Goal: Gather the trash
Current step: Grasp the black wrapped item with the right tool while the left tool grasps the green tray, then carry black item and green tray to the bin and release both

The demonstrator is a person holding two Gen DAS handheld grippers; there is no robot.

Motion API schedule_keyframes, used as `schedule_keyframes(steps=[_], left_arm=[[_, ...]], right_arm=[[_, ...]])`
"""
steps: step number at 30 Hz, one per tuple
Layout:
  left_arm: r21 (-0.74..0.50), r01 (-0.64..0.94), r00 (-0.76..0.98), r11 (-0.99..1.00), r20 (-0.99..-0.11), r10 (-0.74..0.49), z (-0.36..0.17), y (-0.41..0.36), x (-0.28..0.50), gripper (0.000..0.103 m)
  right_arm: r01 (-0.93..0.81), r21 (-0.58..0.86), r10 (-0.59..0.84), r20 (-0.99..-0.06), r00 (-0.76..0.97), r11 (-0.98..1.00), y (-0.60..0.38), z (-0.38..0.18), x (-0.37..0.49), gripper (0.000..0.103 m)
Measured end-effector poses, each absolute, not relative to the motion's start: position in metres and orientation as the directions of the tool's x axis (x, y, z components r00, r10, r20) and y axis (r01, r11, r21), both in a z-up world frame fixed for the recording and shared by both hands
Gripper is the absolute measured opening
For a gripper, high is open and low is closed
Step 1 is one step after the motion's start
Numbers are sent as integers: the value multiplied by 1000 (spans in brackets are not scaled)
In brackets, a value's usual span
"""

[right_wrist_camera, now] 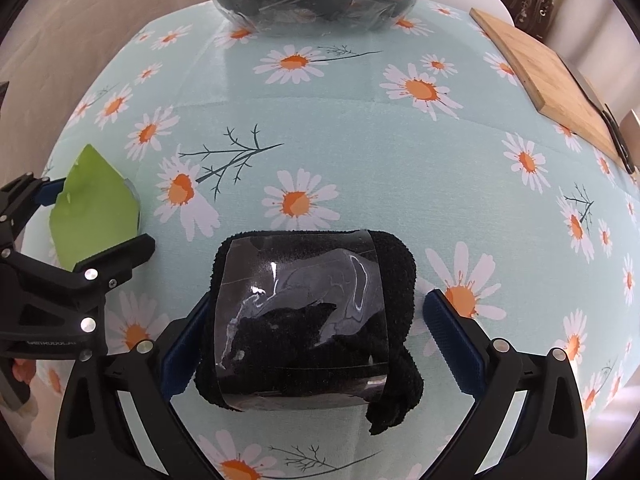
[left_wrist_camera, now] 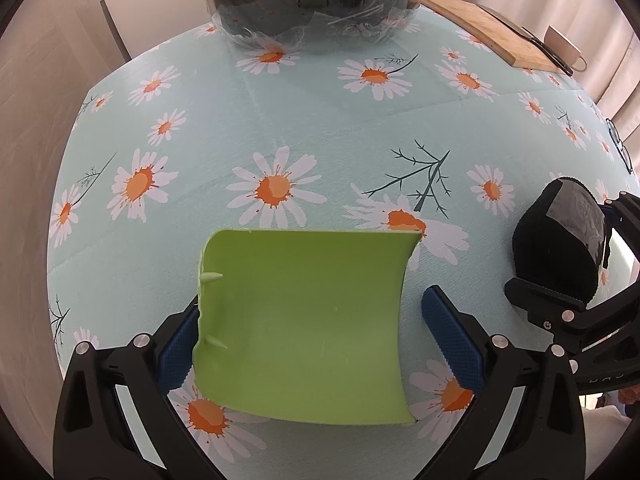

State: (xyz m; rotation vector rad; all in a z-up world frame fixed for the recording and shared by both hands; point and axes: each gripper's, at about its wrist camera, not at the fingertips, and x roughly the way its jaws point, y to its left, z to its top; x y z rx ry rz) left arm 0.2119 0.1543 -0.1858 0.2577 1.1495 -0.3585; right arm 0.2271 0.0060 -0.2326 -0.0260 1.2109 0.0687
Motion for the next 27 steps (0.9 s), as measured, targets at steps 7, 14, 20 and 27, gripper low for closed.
schedule_keyframes(steps=[7,14,20,27], left_arm=[[8,411,357,912,-922,-153,-180,162,204,83],[23,384,332,923,-936,-114,-179,166,199,83],[50,315,376,948,-924,-76,-163,169,192,83],[39,237,402,971,-914,-61,-133,161,191,83]], right_arm=[[-37,29,40,-936,350,999,-17,-222,221,65],[-5,103,98,-924,370,995,-44,-212,214,65],[-28,130,130,-895,426,991,-65,-186,217,65],[-81,114,138,-884,447,990,-87,-161,222,65]])
